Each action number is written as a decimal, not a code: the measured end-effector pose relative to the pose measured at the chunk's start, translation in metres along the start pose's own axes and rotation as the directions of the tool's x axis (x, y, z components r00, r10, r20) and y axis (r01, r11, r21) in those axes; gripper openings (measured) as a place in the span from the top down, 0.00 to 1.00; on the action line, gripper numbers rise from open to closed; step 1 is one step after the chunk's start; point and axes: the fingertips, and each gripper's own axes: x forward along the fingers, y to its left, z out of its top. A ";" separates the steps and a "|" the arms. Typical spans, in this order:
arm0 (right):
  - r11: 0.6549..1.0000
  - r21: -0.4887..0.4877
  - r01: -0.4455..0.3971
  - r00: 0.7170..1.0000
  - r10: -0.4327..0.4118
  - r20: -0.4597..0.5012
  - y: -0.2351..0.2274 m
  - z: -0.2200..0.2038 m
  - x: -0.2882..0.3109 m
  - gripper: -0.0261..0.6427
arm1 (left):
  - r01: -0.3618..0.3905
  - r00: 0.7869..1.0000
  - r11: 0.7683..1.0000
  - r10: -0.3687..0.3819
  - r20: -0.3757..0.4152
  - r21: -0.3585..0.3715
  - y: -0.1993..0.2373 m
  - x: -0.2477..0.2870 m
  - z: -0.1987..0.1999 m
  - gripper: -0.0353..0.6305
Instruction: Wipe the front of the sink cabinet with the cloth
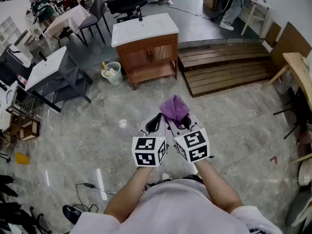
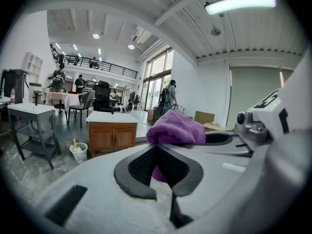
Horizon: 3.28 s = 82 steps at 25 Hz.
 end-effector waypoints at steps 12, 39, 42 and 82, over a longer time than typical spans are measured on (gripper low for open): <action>1.000 0.005 0.006 1.000 -0.006 -0.021 0.010 -0.001 0.022 0.85 | 0.024 1.000 1.000 -0.024 0.003 -0.011 0.021 0.006 0.001 0.94; 0.998 -0.012 -0.058 0.998 0.058 -0.003 0.014 0.019 0.100 0.85 | -0.055 0.998 0.998 0.055 0.018 -0.017 0.098 0.033 0.018 0.94; 0.998 -0.003 -0.064 0.998 0.064 -0.010 0.000 0.018 0.119 0.85 | -0.056 0.998 0.998 0.056 0.013 -0.014 0.106 0.056 0.022 0.94; 0.976 -0.056 -0.210 0.977 0.208 -0.045 -0.201 0.081 0.329 0.85 | -0.210 0.977 0.977 0.209 -0.028 -0.041 0.199 0.316 0.109 0.94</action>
